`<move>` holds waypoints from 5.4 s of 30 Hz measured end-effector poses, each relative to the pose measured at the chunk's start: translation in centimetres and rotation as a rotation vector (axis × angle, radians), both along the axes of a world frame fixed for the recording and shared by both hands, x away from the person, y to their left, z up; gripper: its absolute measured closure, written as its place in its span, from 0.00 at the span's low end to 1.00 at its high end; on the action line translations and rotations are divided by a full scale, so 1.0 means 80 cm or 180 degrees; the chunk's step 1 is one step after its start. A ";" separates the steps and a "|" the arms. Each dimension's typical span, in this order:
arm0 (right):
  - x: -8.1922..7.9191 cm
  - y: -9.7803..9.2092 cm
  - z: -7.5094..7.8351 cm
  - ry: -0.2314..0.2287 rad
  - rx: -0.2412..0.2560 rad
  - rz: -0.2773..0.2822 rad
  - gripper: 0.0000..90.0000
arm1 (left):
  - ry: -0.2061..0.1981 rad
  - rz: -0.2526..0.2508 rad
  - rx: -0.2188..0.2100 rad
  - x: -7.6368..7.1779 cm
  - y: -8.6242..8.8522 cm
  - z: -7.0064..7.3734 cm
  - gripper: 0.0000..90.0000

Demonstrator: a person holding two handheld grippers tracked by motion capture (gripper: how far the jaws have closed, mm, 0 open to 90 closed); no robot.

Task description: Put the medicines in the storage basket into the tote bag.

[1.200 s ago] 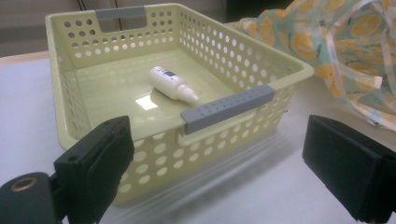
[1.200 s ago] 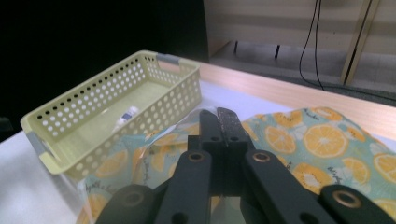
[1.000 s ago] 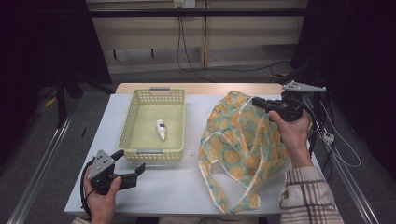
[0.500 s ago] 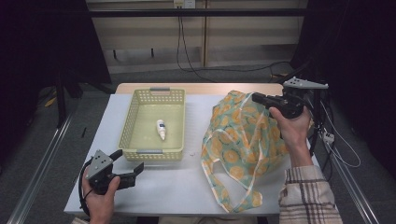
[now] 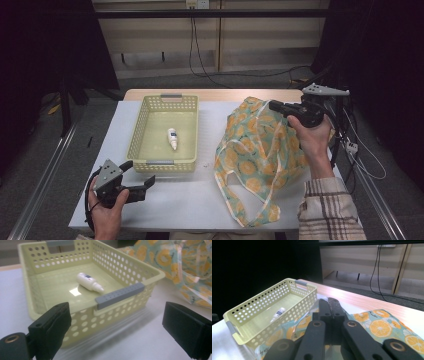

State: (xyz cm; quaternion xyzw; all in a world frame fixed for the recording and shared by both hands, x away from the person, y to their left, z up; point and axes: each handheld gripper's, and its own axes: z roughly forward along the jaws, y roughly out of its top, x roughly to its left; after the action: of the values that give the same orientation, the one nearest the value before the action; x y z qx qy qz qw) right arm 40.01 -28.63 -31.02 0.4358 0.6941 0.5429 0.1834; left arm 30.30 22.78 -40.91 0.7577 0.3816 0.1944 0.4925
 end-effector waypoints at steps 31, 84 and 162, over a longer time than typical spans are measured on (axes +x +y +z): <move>0.000 0.000 0.001 -0.0024 0.0015 0.0033 1.00 | 0.0433 -0.0322 0.0433 0.119 -0.061 0.053 0.11; 0.003 0.003 -0.003 0.0010 -0.0017 0.0072 1.00 | 0.1715 -0.0045 0.0984 0.268 -0.104 -0.038 0.55; 0.003 0.003 -0.003 0.0000 -0.0023 0.0099 1.00 | 0.0629 -0.0780 0.0479 0.186 -0.137 0.068 0.67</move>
State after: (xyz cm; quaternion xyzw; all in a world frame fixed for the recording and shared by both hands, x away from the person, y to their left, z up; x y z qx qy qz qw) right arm 40.29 -28.35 -31.26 0.4243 0.7027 0.5431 0.1766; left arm 45.20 11.79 -35.46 0.8487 0.3173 0.0855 0.4145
